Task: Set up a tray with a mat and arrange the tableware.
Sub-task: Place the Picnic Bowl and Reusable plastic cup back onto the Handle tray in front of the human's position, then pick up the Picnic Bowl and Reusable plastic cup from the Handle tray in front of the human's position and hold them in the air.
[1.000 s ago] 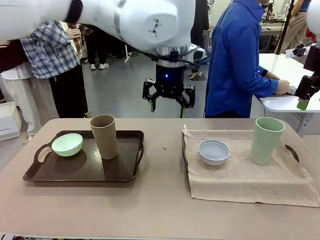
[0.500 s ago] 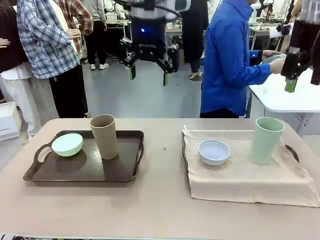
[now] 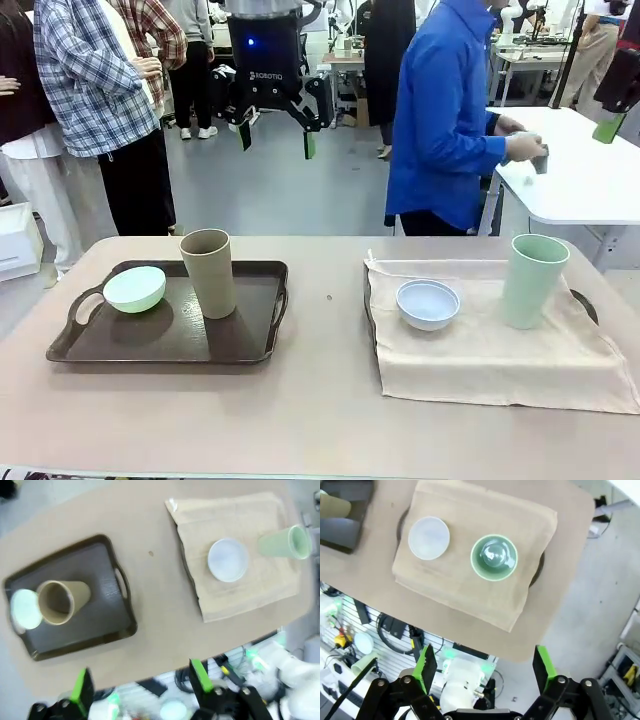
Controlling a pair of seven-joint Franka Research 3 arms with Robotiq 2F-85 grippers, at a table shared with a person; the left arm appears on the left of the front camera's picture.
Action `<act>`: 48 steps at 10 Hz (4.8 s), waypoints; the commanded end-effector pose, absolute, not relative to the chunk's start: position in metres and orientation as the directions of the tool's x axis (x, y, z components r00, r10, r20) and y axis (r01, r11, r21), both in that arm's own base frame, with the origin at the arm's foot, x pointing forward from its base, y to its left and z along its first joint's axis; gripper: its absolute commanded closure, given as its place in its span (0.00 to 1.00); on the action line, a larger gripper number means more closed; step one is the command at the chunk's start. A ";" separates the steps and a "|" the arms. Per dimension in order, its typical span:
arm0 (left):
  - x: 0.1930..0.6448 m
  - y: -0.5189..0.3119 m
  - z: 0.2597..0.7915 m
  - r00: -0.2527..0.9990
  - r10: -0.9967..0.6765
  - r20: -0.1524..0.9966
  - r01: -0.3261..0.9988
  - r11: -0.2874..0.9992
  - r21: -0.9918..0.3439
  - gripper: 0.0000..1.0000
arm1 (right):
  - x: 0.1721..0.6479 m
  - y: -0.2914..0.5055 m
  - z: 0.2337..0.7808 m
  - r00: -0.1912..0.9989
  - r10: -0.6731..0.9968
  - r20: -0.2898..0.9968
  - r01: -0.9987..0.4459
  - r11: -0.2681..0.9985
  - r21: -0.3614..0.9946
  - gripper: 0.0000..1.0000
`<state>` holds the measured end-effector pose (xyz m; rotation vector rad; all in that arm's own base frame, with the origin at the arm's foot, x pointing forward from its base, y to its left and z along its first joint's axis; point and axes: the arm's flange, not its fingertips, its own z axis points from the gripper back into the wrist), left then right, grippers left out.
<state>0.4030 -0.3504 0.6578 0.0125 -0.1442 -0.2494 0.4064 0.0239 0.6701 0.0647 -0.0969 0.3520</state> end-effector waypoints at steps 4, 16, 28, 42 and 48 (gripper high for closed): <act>0.396 -0.355 0.663 0.957 -0.249 0.150 0.246 0.968 0.042 0.00 | 0.412 0.036 0.661 0.930 0.361 0.067 -0.362 0.932 0.018 0.00; 0.396 -0.355 0.663 0.957 -0.249 0.150 0.246 0.968 0.042 0.00 | 0.412 0.036 0.661 0.930 0.361 0.067 -0.362 0.932 0.018 0.00; 0.352 -0.112 0.623 0.994 -0.049 0.097 0.089 0.883 -0.462 0.00 | 0.378 -0.076 0.577 0.967 0.235 0.098 -0.249 0.798 0.548 0.00; 0.344 -0.002 0.582 0.987 0.163 0.013 -0.107 0.707 -0.699 0.00 | 0.356 -0.165 0.514 0.982 0.189 0.002 -0.101 0.514 0.852 0.00; 0.375 0.094 0.547 0.986 -0.103 -0.133 -0.119 0.135 -0.984 0.00 | 0.362 -0.212 0.465 0.981 0.192 -0.006 -0.020 0.134 0.991 0.00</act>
